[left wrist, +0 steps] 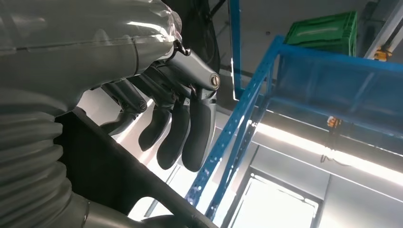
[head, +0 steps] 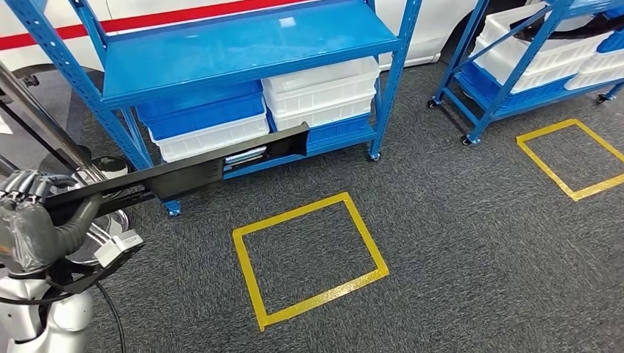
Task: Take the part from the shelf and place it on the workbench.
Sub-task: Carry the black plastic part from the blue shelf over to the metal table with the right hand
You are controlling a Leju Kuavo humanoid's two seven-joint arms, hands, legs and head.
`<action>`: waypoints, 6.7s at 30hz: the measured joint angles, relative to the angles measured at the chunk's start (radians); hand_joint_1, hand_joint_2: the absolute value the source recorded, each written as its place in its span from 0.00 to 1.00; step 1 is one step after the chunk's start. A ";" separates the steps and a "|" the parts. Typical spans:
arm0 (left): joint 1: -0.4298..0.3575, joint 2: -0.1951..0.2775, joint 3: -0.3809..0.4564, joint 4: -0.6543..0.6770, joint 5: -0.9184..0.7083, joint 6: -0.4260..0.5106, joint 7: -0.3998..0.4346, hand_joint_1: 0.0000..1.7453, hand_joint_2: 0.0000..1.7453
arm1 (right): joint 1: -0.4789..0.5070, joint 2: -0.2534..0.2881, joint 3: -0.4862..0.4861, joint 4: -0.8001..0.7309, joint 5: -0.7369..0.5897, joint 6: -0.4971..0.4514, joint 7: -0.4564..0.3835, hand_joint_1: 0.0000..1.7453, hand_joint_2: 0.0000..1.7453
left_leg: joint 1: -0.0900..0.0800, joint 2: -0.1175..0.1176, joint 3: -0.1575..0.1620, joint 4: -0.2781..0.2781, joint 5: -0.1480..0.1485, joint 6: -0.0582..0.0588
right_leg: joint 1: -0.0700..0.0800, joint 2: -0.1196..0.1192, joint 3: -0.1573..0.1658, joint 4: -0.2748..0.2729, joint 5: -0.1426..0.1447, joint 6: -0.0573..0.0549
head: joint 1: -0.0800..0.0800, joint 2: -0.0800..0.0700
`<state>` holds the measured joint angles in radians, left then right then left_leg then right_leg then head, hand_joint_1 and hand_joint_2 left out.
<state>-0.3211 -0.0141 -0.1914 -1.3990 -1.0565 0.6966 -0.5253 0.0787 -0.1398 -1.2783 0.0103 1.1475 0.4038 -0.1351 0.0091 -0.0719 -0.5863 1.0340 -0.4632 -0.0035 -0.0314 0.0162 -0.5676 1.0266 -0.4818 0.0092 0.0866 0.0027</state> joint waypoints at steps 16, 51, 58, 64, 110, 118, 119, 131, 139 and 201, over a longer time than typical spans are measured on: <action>0.020 0.009 0.061 -0.027 0.012 0.000 -0.038 1.00 1.00 | 0.002 0.005 0.000 0.000 -0.024 -0.005 -0.001 0.00 0.00 | -0.006 0.096 0.029 -0.017 -0.007 0.032 | 0.011 -0.116 -0.022 0.022 -0.002 0.016 | 0.000 0.000; -0.042 0.028 0.034 -0.031 0.030 -0.001 0.015 1.00 1.00 | -0.004 -0.004 0.011 -0.001 -0.031 0.010 -0.003 0.00 0.00 | -0.006 0.056 -0.007 -0.010 0.021 0.042 | 0.010 -0.023 -0.101 0.260 -0.154 0.016 | 0.001 0.000; -0.055 0.029 0.020 -0.021 0.034 -0.001 0.019 1.00 1.00 | -0.003 -0.008 0.015 -0.001 -0.031 0.011 -0.002 0.00 0.00 | -0.013 -0.033 -0.013 -0.004 0.025 0.033 | 0.014 0.060 -0.005 0.008 -0.003 -0.013 | 0.001 0.000; -0.063 0.038 0.012 -0.017 0.042 -0.001 0.023 1.00 1.00 | -0.006 -0.009 0.021 -0.002 -0.032 0.014 -0.002 0.00 0.00 | -0.007 0.036 -0.077 0.114 -0.043 0.000 | 0.011 -0.008 0.006 -0.017 0.007 -0.028 | 0.000 0.000; 0.055 0.141 0.009 -0.156 -0.075 0.000 0.192 1.00 1.00 | -0.113 0.158 0.071 -0.102 -0.002 -0.090 -0.056 0.00 0.00 | -0.006 0.077 -0.014 -0.023 0.043 0.034 | 0.017 -0.062 -0.005 0.098 -0.103 0.006 | 0.000 0.000; 0.058 0.141 0.006 -0.163 -0.083 0.000 0.200 1.00 1.00 | -0.109 0.158 0.071 -0.106 0.005 -0.089 -0.056 0.00 0.00 | -0.010 -0.028 -0.022 -0.006 0.040 0.029 | 0.011 0.049 -0.015 0.046 -0.015 -0.002 | 0.000 0.000; 0.058 0.141 0.006 -0.165 -0.082 0.000 0.198 1.00 1.00 | -0.109 0.158 0.071 -0.106 0.005 -0.089 -0.056 0.00 0.00 | -0.010 -0.039 -0.026 -0.003 0.040 0.024 | 0.010 0.065 -0.005 0.019 -0.009 -0.004 | 0.000 0.000; 0.080 0.154 0.006 -0.177 -0.080 0.000 0.205 1.00 1.00 | -0.112 0.168 0.072 -0.110 0.010 -0.106 -0.055 0.00 0.00 | 0.000 0.081 -0.111 0.180 -0.027 -0.015 | 0.024 -0.080 0.015 -0.004 -0.015 -0.042 | -0.001 0.000; 0.213 0.187 0.100 -0.279 -0.047 0.000 0.123 1.00 1.00 | -0.122 0.260 0.075 -0.115 0.022 -0.230 -0.032 0.00 0.00 | -0.011 0.105 -0.006 -0.025 0.033 0.031 | 0.031 -0.092 0.025 0.025 -0.058 -0.015 | -0.001 0.000; 0.276 0.177 0.205 -0.364 0.014 0.000 0.208 1.00 1.00 | -0.129 0.303 0.087 -0.140 0.040 -0.232 -0.022 0.00 0.00 | -0.008 0.090 0.014 -0.029 0.021 0.038 | 0.021 -0.065 -0.004 0.074 -0.072 -0.004 | 0.000 0.000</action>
<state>-0.0447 0.1625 0.0131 -1.7631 -1.0423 0.6966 -0.3168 -0.0498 0.1637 -1.1913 -0.1300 1.1875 0.1720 -0.1574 0.0016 0.0176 -0.5724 1.0052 -0.4425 0.0340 -0.0101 -0.0493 -0.5717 1.1009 -0.5540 0.0053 0.0861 0.0027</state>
